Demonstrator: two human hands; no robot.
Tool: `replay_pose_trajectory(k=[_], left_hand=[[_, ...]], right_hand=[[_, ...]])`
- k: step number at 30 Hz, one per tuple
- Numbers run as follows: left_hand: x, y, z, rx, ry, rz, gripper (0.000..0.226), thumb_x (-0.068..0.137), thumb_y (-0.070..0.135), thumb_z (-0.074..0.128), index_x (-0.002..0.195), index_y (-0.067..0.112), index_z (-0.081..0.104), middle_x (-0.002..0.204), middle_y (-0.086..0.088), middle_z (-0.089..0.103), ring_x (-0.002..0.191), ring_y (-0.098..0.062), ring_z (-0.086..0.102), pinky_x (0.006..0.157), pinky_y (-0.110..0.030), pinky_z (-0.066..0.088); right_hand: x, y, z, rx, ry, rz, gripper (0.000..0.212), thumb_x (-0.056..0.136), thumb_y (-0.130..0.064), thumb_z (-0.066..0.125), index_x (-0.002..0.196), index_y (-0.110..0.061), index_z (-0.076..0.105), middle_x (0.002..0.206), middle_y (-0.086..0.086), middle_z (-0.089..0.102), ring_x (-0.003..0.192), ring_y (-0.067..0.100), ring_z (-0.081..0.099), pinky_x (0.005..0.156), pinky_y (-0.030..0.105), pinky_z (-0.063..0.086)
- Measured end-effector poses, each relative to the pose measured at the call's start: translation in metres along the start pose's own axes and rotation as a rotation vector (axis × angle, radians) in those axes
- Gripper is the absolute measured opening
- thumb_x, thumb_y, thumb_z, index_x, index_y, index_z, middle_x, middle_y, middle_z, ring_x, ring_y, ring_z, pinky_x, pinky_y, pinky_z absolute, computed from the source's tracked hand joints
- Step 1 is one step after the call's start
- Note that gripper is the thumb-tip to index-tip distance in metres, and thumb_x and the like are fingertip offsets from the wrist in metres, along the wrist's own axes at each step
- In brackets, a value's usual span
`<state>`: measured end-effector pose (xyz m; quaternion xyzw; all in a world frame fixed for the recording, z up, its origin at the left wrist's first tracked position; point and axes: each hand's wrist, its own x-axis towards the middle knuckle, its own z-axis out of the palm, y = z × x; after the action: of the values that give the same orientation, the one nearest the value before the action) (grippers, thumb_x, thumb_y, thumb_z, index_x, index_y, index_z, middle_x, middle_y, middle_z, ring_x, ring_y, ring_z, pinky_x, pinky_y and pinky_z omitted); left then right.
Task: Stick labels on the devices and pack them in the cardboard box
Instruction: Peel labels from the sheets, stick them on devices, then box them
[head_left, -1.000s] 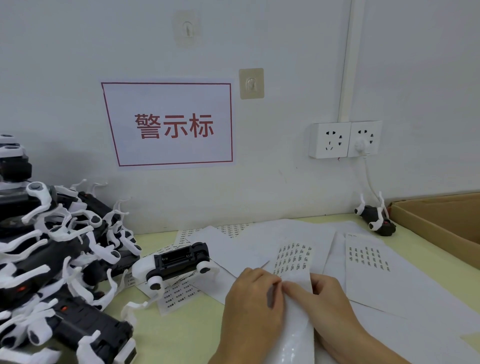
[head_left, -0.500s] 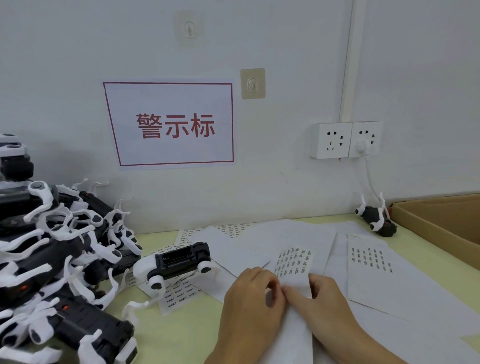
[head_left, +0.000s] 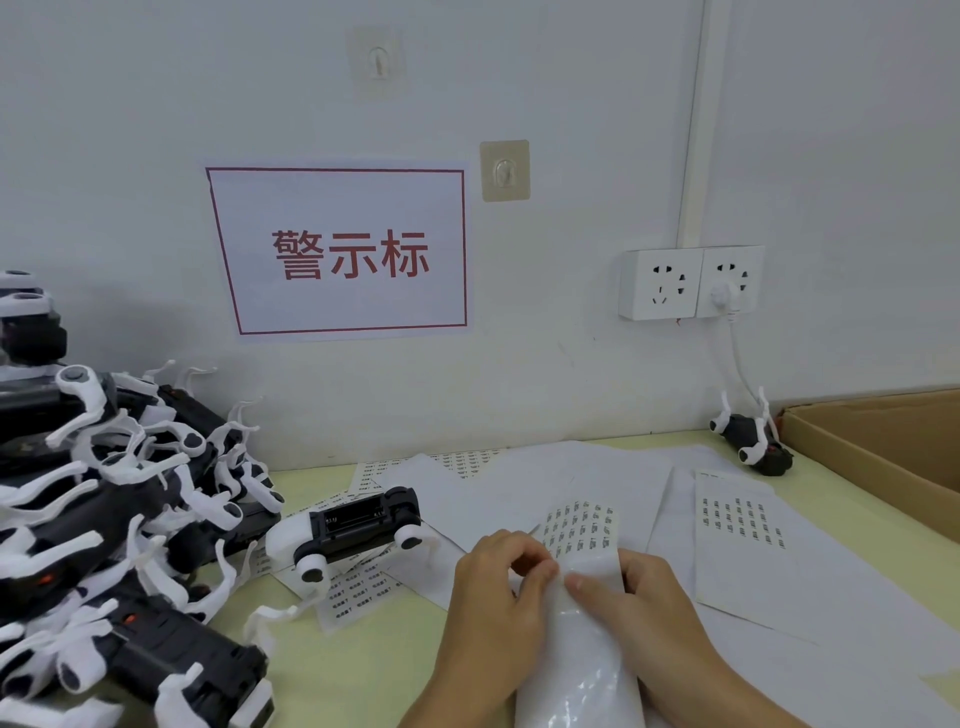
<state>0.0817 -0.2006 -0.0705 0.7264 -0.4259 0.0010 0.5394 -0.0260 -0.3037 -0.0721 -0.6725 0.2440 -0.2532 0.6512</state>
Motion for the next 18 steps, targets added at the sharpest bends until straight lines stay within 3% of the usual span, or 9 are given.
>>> replay_pose_trajectory(k=[3, 9, 14, 18], left_hand=[[-0.0006, 0.0003, 0.0007, 0.009, 0.011, 0.015, 0.014, 0.09, 0.012, 0.068, 0.079, 0.021, 0.066, 0.08, 0.012, 0.063, 0.084, -0.009, 0.058, 0.07, -0.017, 0.041], [-0.0053, 0.002, 0.0013, 0.214, -0.015, 0.205, 0.013, 0.097, 0.029, 0.053, 0.091, 0.022, 0.064, 0.09, 0.016, 0.058, 0.094, -0.004, 0.048, 0.086, -0.023, 0.041], [-0.0037, 0.0041, 0.0005, 0.204, 0.012, 0.161, 0.012, 0.1, 0.022, 0.056, 0.093, 0.02, 0.065, 0.091, 0.015, 0.059, 0.095, -0.005, 0.049, 0.086, -0.028, 0.044], [-0.0028, 0.0056, -0.0007, 0.204, 0.017, 0.14, 0.011, 0.1, 0.021, 0.057, 0.094, 0.019, 0.066, 0.091, 0.017, 0.058, 0.096, -0.005, 0.048, 0.086, -0.024, 0.041]], right_hand=[[0.0006, -0.0011, -0.0002, -0.023, 0.002, -0.007, 0.024, 0.093, -0.007, 0.062, 0.095, -0.023, 0.079, 0.094, 0.007, 0.078, 0.091, 0.026, 0.075, 0.092, 0.055, 0.055], [0.0012, -0.001, -0.0011, -0.027, 0.015, 0.008, 0.017, 0.092, -0.01, 0.064, 0.092, -0.017, 0.079, 0.09, 0.012, 0.077, 0.09, 0.032, 0.074, 0.092, 0.059, 0.054], [0.0008, -0.0029, 0.0001, -0.016, 0.013, 0.028, 0.021, 0.093, -0.007, 0.063, 0.093, -0.02, 0.079, 0.091, 0.011, 0.078, 0.09, 0.031, 0.074, 0.092, 0.057, 0.054], [0.0, -0.0043, 0.0001, -0.011, -0.003, 0.038, 0.024, 0.093, -0.006, 0.062, 0.096, -0.022, 0.079, 0.095, 0.009, 0.078, 0.093, 0.029, 0.074, 0.094, 0.056, 0.054]])
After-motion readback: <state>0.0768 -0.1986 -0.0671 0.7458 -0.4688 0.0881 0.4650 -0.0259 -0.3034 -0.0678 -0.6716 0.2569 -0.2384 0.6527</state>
